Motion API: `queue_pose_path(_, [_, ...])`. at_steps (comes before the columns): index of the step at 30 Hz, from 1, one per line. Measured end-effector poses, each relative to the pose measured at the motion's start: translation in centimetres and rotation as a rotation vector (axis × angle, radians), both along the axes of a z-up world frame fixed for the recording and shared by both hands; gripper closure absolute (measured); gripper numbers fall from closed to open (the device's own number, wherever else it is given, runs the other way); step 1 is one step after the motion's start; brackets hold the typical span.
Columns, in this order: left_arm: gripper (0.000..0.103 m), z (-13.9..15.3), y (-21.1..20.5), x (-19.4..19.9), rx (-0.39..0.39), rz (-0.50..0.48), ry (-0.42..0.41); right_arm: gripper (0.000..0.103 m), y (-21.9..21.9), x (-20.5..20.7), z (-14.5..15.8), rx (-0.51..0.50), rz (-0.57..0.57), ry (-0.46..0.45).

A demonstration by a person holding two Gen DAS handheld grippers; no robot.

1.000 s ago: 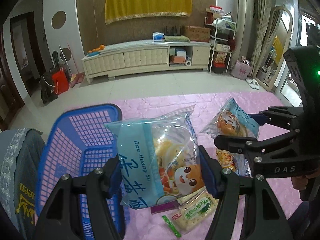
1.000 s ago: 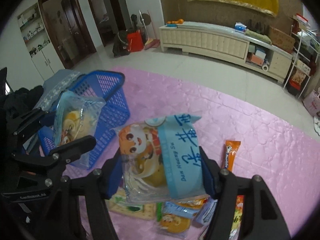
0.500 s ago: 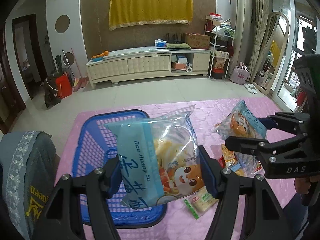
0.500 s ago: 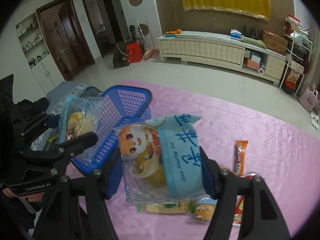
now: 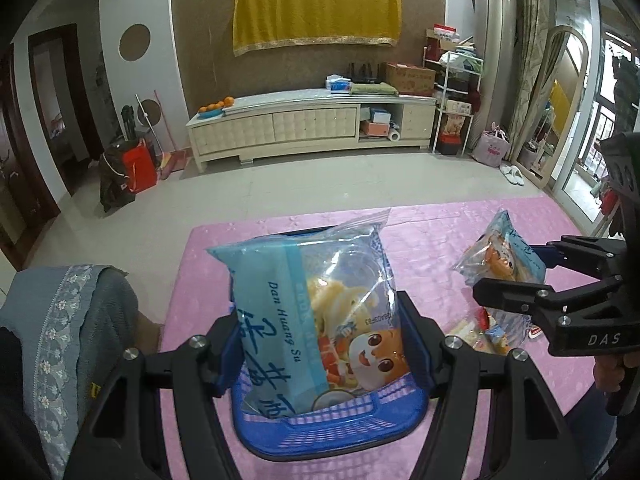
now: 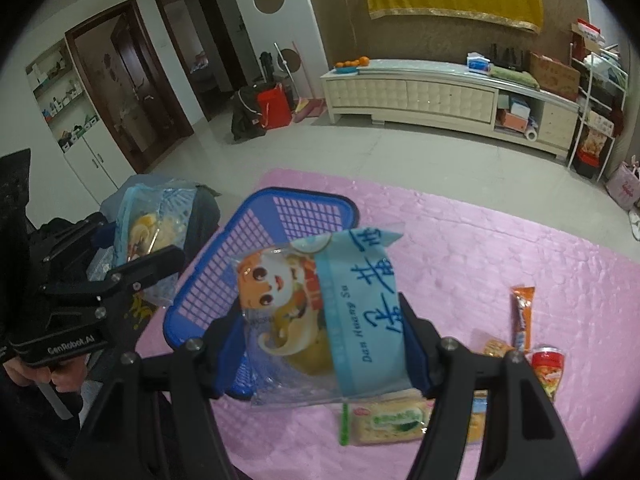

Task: Organize snacks
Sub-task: 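Carry both bun packs over the blue basket with left and right grippers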

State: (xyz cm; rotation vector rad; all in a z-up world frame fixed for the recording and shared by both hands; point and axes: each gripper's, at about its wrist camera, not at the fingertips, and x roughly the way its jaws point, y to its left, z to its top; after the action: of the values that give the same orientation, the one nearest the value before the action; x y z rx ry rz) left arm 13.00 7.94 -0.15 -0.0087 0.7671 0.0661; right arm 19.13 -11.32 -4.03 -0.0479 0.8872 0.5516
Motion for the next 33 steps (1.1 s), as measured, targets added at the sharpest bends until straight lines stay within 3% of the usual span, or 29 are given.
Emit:
queue_pose_path(9, [0.039,-1.0,2.2,2.2,0.000,-0.007,0.061,0.032,3.0,3.0,-1.6,-0.002,-0.009,0.076])
queue_pose_path(16, [0.038,-3.2,4.2,5.1,-0.059,-0.025,0.143,0.032,4.7,6.3,-3.3,-0.002,-0.018,0.156])
queue_pose_path(20, [0.038,-4.4,4.5,6.4,-0.049,-0.035,0.175,0.032,5.3,7.2,-4.0,-0.041,-0.026,0.170])
queue_pose_path(33, [0.038,-7.0,6.0,9.7,-0.119,-0.034,0.250,0.031,7.1,9.3,-4.7,-0.104,-0.045,0.207])
